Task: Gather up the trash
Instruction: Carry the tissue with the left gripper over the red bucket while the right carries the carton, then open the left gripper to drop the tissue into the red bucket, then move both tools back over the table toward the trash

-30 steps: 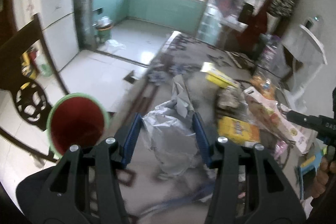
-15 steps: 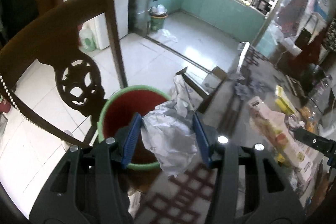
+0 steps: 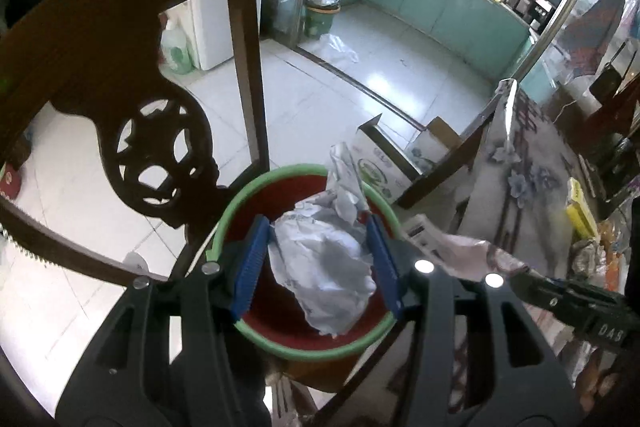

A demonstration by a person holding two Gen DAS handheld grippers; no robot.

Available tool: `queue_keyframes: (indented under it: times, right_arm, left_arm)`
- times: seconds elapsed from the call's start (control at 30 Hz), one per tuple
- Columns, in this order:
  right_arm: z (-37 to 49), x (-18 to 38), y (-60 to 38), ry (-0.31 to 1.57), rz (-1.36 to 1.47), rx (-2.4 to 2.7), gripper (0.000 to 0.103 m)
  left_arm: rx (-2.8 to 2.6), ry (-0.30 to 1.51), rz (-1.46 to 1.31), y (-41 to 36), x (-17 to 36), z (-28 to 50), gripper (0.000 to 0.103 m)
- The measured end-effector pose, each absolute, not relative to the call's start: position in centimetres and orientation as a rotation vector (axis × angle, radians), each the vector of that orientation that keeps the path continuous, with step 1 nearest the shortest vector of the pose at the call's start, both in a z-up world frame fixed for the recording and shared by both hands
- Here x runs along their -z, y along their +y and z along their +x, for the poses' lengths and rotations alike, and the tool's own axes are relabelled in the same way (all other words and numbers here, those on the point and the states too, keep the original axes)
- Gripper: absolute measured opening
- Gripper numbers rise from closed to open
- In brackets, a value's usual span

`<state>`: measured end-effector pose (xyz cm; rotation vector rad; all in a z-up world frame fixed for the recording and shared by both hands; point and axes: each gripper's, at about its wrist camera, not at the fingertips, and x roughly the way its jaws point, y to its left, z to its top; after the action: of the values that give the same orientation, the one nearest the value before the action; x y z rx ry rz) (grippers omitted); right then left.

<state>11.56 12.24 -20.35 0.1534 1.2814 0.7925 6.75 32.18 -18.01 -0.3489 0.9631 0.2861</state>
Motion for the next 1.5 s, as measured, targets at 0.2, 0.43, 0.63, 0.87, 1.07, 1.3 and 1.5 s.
queue_keyframes:
  times: [0.2, 0.43, 0.63, 0.87, 1.07, 1.3, 1.5]
  right_arm:
    - [11.7, 20.8, 13.1, 1.291, 0.140, -0.787, 0.018]
    - [11.8, 20.7, 12.0, 1.259, 0.213, -0.768, 0.044]
    - [10.8, 18.5, 9.5, 1.216, 0.216, -0.762, 0.045]
    - [7.3, 15.6, 4.5, 1.116, 0.173, -0.710, 0.053]
    - [4.1, 13.9, -0.7, 1.053, 0.131, -0.626, 0.060]
    - [1.2, 12.8, -9.9, 1.020, 0.127, -0.473, 0.074]
    - [-0.3, 13.3, -21.3, 1.002, 0.188, -0.200, 0.075]
  left_arm:
    - [-0.283, 0.970, -0.383, 32.6, 18.6, 7.4, 0.049]
    - [-0.338, 0.931, -0.401, 33.4, 18.3, 7.0, 0.071]
    - [-0.330, 0.917, -0.375, 33.0, 17.9, 6.7, 0.073]
    - [-0.308, 0.894, -0.287, 30.7, 16.7, 5.6, 0.073]
    - [-0.232, 0.893, -0.264, 26.1, 16.0, 3.2, 0.073]
    - [-0.075, 0.930, -0.277, 18.3, 15.6, 1.2, 0.073]
    - [0.061, 0.887, -0.237, 11.7, 13.1, 0.9, 0.073]
